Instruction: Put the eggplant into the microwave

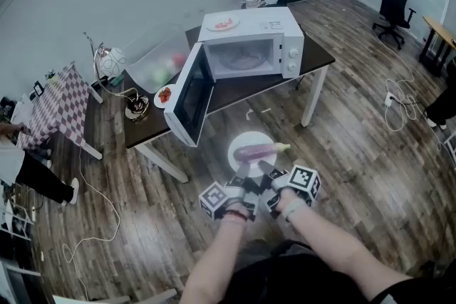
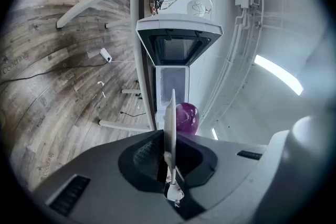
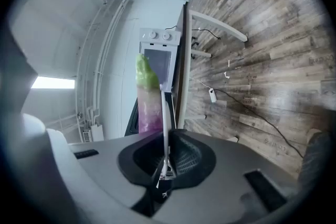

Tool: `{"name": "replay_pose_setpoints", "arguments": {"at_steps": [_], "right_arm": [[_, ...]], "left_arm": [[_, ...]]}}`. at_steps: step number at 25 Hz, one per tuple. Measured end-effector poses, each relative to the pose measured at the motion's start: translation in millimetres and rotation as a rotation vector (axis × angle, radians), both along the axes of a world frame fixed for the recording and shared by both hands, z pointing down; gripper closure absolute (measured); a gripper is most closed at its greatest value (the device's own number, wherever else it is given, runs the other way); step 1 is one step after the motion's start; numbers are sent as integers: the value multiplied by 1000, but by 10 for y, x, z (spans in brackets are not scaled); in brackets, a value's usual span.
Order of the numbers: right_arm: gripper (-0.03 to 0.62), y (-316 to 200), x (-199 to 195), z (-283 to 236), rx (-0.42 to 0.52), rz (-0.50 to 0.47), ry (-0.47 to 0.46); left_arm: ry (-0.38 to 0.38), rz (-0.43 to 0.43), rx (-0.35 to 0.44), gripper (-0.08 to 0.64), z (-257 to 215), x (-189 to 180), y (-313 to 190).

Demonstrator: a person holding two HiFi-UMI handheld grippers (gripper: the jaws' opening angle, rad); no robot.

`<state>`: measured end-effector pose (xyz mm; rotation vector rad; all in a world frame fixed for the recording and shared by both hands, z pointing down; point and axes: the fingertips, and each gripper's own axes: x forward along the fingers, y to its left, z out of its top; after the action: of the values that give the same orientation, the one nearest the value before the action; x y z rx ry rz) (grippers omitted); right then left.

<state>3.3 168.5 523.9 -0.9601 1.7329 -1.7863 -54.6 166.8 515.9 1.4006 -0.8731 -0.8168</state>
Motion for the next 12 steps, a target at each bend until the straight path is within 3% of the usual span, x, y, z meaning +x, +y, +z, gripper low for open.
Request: {"name": "replay_pose_setpoints", "arguments": {"at_steps": [12], "right_arm": [[574,-143,-124,-36,-2,31,-7]], "left_arm": [[-1,36,-12,535,-36,-119,-159]]}}
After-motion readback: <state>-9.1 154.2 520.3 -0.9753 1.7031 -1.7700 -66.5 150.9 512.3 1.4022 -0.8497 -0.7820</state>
